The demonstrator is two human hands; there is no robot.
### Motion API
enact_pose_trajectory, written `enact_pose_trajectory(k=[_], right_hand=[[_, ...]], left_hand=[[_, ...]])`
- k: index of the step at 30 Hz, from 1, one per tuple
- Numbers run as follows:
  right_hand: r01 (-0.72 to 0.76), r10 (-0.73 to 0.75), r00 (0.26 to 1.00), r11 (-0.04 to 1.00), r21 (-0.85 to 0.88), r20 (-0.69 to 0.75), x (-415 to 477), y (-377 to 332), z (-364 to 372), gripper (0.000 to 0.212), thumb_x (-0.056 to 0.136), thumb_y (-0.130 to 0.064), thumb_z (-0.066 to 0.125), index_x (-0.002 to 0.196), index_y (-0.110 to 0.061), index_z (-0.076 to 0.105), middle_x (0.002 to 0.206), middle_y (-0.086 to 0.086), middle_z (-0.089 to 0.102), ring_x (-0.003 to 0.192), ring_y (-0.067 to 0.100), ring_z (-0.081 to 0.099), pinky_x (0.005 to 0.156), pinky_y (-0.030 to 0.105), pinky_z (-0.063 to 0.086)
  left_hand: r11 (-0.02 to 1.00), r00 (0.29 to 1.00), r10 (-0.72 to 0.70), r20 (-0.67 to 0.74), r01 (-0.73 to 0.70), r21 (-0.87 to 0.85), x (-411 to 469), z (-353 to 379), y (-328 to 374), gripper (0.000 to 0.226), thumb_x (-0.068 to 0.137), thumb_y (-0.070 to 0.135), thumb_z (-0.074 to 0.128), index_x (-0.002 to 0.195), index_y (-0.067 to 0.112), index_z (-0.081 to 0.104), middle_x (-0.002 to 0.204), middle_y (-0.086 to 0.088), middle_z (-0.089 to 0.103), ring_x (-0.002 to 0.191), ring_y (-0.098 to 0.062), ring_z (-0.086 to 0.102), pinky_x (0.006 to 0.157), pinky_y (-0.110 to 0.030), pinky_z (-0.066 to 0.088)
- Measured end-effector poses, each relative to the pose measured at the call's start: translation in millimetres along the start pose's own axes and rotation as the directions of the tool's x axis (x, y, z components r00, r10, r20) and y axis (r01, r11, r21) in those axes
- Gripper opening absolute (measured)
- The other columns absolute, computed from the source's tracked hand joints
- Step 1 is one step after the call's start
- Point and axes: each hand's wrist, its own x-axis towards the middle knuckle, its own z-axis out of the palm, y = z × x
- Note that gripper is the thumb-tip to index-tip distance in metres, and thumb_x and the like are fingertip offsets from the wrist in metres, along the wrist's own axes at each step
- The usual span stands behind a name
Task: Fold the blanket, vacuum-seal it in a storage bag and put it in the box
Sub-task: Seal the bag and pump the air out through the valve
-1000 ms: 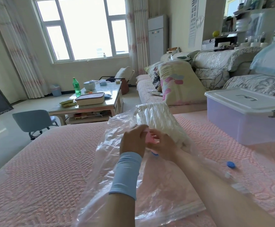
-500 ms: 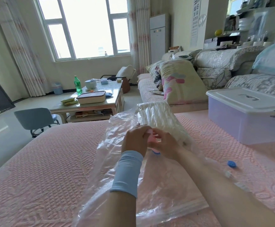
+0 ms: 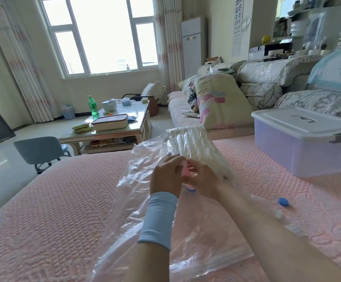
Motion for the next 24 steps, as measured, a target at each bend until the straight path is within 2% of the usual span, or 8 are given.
enact_pose_trajectory(k=[3,6,9,12,14,17,20,24], right_hand=[[0.013,-0.013,1.0,1.0,0.009,-0.022,-1,-1,-2,0.044,0.071,-0.038,0.082,0.111,-0.048,0.065,0.104,-0.014,0.073,0.099,0.002,0.067,0.095,0.037,0.054],[0.003,-0.001,1.0,0.999,0.051,-0.029,1,-1,-5,0.046,0.065,-0.04,0.084,0.107,-0.048,0.066,0.103,-0.013,0.073,0.099,0.002,0.067,0.094,0.028,0.053],[-0.013,0.013,1.0,0.997,0.08,-0.008,2,2,-4,0.046,0.062,-0.039,0.086,0.103,-0.048,0.069,0.1,-0.015,0.072,0.098,0.003,0.067,0.092,0.026,0.053],[-0.013,0.013,1.0,0.994,0.113,-0.002,2,3,-2,0.045,0.068,-0.027,0.088,0.108,-0.04,0.071,0.099,-0.012,0.073,0.099,0.008,0.068,0.091,0.028,0.053],[-0.024,0.025,1.0,0.991,0.128,-0.008,0,2,-3,0.045,0.064,-0.034,0.086,0.107,-0.039,0.071,0.097,-0.014,0.074,0.098,0.005,0.068,0.083,0.02,0.053],[-0.02,0.019,1.0,0.991,0.129,0.011,-2,-1,-3,0.045,0.06,-0.043,0.081,0.103,-0.048,0.071,0.098,-0.018,0.073,0.098,0.001,0.068,0.078,0.014,0.051],[-0.009,0.011,1.0,0.992,0.127,-0.014,2,2,-1,0.048,0.06,-0.041,0.084,0.105,-0.048,0.07,0.098,-0.015,0.073,0.098,0.006,0.068,0.087,0.025,0.054],[-0.004,0.004,1.0,0.995,0.103,-0.004,6,6,-2,0.05,0.06,-0.044,0.086,0.108,-0.047,0.069,0.101,-0.018,0.072,0.098,0.002,0.068,0.086,0.024,0.052]], left_hand=[[0.994,0.978,0.108,-0.179,-0.103,0.034,10,-13,10,0.015,0.087,0.004,0.065,0.086,0.015,0.075,0.103,-0.001,0.073,0.096,-0.023,0.068,0.086,-0.031,0.054],[0.961,0.844,0.265,-0.467,-0.271,0.057,27,-36,25,0.014,0.091,0.011,0.062,0.096,0.013,0.074,0.109,-0.003,0.072,0.11,-0.025,0.065,0.09,-0.04,0.055],[0.952,0.77,0.268,-0.579,-0.305,0.035,30,-43,26,0.018,0.093,0.013,0.059,0.103,0.01,0.073,0.114,0.0,0.07,0.12,-0.02,0.059,0.092,-0.042,0.054],[0.975,0.881,0.218,-0.42,-0.213,0.059,15,-21,15,0.014,0.09,0.004,0.063,0.095,0.01,0.074,0.111,-0.001,0.07,0.117,-0.025,0.061,0.094,-0.036,0.053],[0.997,0.988,0.082,-0.131,-0.082,0.007,5,-7,8,0.015,0.087,0.0,0.064,0.087,0.011,0.075,0.105,-0.003,0.073,0.117,-0.024,0.061,0.096,-0.022,0.045],[0.999,0.993,-0.054,0.102,0.054,-0.001,4,-8,2,0.015,0.085,0.007,0.064,0.085,0.016,0.075,0.095,-0.002,0.073,0.094,-0.021,0.068,0.087,-0.024,0.049],[0.992,0.986,0.104,-0.132,-0.093,0.087,15,-28,14,0.011,0.091,0.017,0.064,0.089,0.021,0.074,0.099,0.003,0.074,0.089,-0.02,0.07,0.079,-0.026,0.054],[0.945,0.759,0.325,-0.564,-0.287,0.157,26,-45,28,0.018,0.096,0.019,0.058,0.101,0.012,0.074,0.113,-0.001,0.071,0.114,-0.021,0.064,0.089,-0.039,0.056]])
